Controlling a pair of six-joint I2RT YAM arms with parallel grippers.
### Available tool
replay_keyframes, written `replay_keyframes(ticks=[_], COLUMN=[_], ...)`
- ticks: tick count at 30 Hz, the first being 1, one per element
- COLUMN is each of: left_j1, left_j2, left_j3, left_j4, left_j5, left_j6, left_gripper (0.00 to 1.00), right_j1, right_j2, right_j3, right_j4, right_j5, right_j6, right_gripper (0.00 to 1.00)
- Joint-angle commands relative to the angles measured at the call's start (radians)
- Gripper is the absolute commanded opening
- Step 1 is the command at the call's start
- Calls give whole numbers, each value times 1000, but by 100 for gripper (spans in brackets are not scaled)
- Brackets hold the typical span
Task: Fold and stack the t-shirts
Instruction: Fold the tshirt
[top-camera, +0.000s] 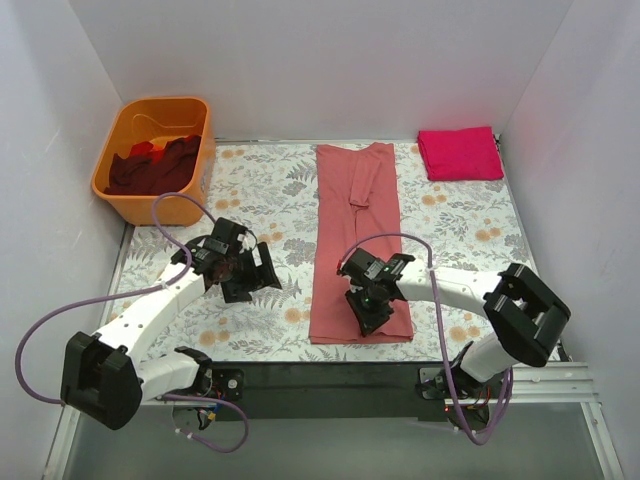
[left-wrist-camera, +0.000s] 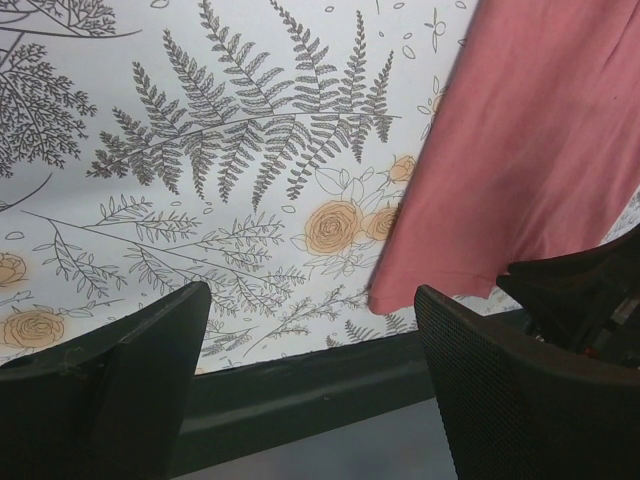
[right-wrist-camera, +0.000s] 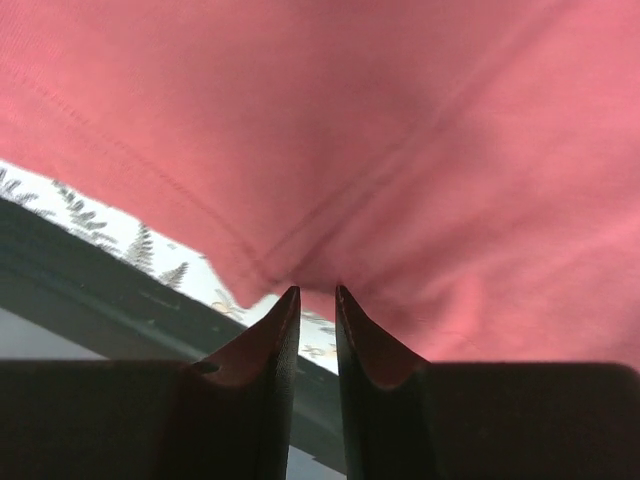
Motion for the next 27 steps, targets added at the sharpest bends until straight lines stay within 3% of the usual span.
replay_keyframes(ticks=[1, 8, 10, 14, 18, 21, 27], left_j1=[-17, -43, -58, -86, -120, -143, -204], left_j2=[0, 29, 35, 38, 61, 84, 136], left_j3=[-7, 4, 10, 19, 17, 22, 34], left_j4=[-13, -23, -32, -34, -29, -23, -5], left_j5=[25, 34, 29, 25, 25, 20, 3], left_j6=[-6, -13, -23, -52, -69, -81, -109], left_gripper=[82, 82, 82, 82, 82, 82, 81], right_j1=[53, 104, 101, 63, -95, -236, -394], right_j2=[31, 77, 30, -70, -193, -294, -377], right_j3=[13, 59, 65, 68, -20, -77, -194], right_j4=[27, 24, 4, -123, -163, -157, -132], right_j5=[-76, -73, 1, 143, 183, 148, 34], right_j6=[26, 49, 61, 78, 79, 64, 24], right_gripper=[26, 25, 25, 36, 43, 49, 51])
